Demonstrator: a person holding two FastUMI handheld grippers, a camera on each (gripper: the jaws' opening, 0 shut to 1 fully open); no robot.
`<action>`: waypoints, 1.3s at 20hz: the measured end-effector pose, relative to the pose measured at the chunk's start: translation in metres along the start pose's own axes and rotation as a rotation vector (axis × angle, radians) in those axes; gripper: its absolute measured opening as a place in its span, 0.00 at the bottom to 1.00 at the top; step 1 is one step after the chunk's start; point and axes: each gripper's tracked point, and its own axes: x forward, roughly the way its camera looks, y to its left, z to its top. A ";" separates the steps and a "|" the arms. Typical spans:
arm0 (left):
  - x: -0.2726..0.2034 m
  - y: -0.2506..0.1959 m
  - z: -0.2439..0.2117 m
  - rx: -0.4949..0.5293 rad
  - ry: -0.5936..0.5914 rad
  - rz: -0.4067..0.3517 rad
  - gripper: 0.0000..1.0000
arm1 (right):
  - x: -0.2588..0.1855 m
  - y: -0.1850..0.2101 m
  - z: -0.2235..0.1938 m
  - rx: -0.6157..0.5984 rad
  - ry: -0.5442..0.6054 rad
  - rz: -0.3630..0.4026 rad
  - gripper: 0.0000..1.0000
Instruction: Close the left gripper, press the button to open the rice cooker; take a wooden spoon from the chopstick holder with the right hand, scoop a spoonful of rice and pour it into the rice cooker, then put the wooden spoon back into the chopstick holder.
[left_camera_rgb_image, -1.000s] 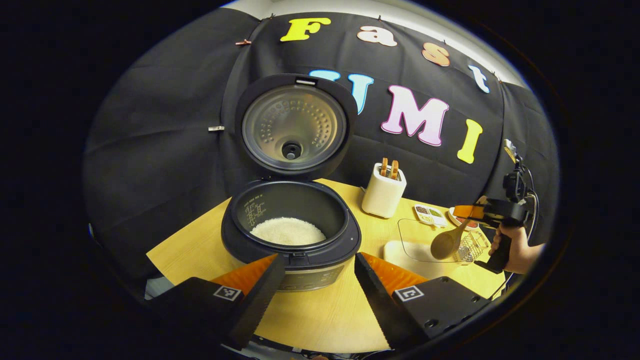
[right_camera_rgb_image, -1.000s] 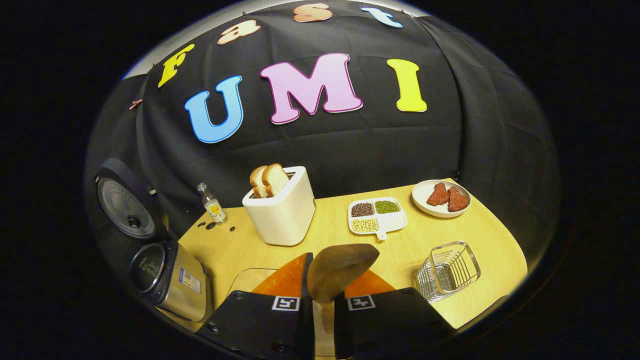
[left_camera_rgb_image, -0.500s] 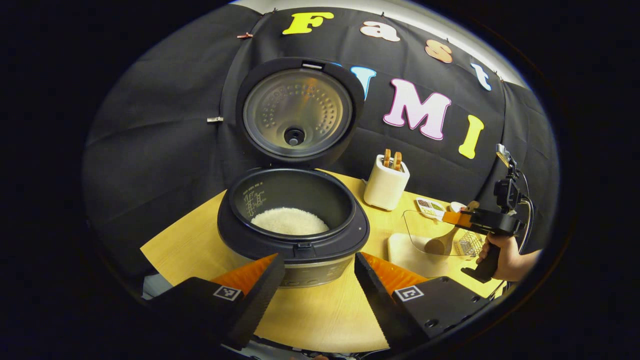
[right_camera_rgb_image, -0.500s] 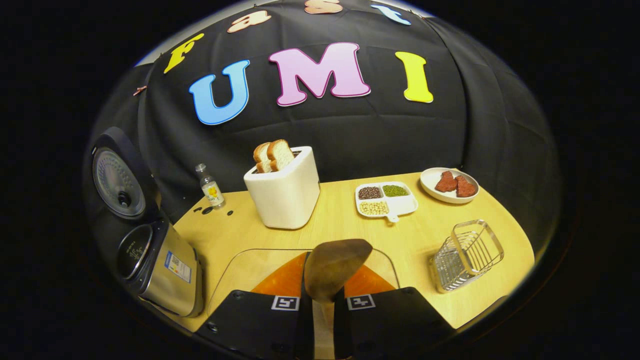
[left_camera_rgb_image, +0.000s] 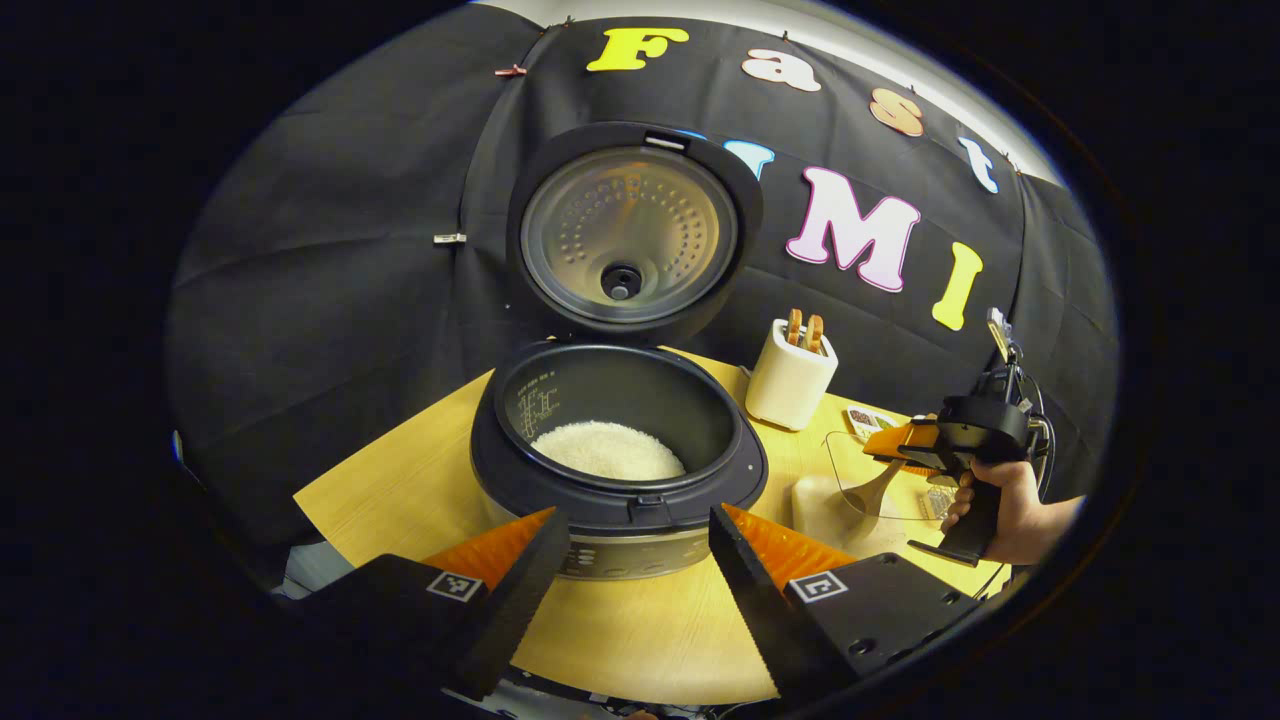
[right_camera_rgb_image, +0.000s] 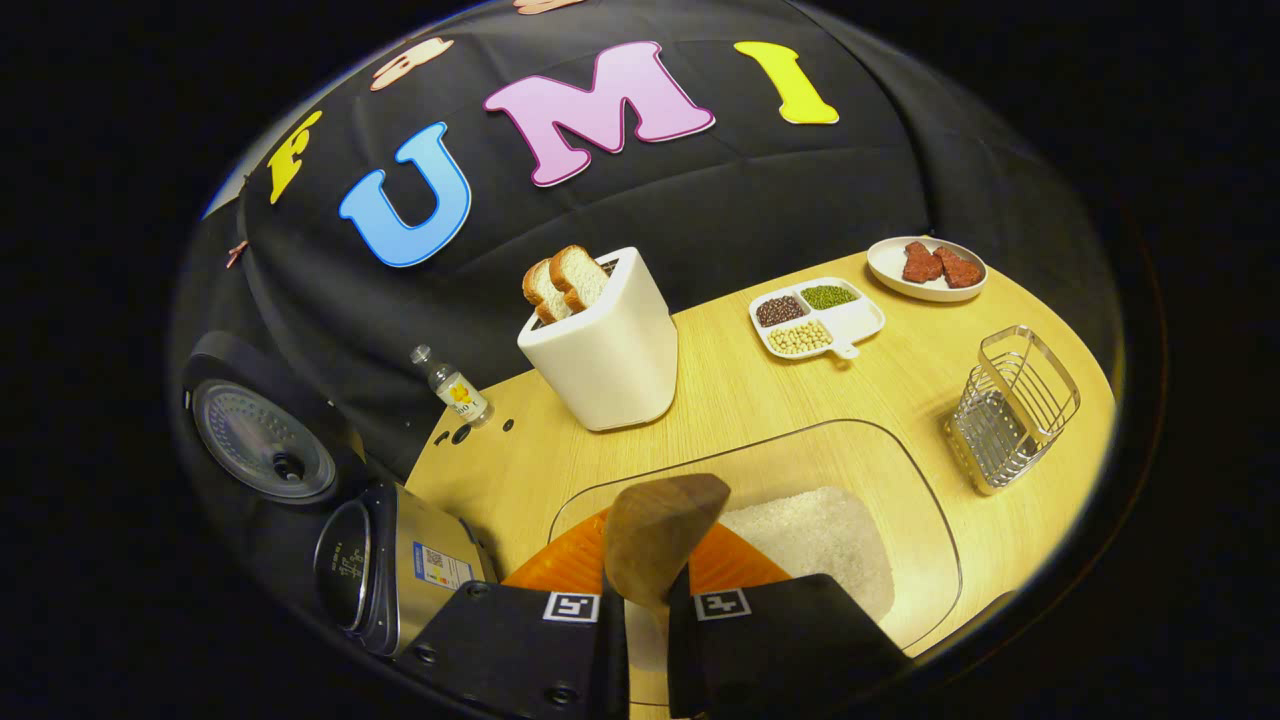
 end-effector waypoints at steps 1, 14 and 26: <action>0.000 0.001 0.001 -0.001 -0.003 0.000 0.95 | 0.001 0.003 -0.001 0.030 0.016 0.009 0.20; -0.013 -0.009 0.021 0.031 -0.034 -0.024 0.95 | -0.034 -0.034 0.042 0.308 0.010 0.006 0.20; -0.027 -0.014 0.040 0.041 -0.091 -0.043 0.95 | -0.094 -0.088 0.089 0.709 -0.031 0.016 0.19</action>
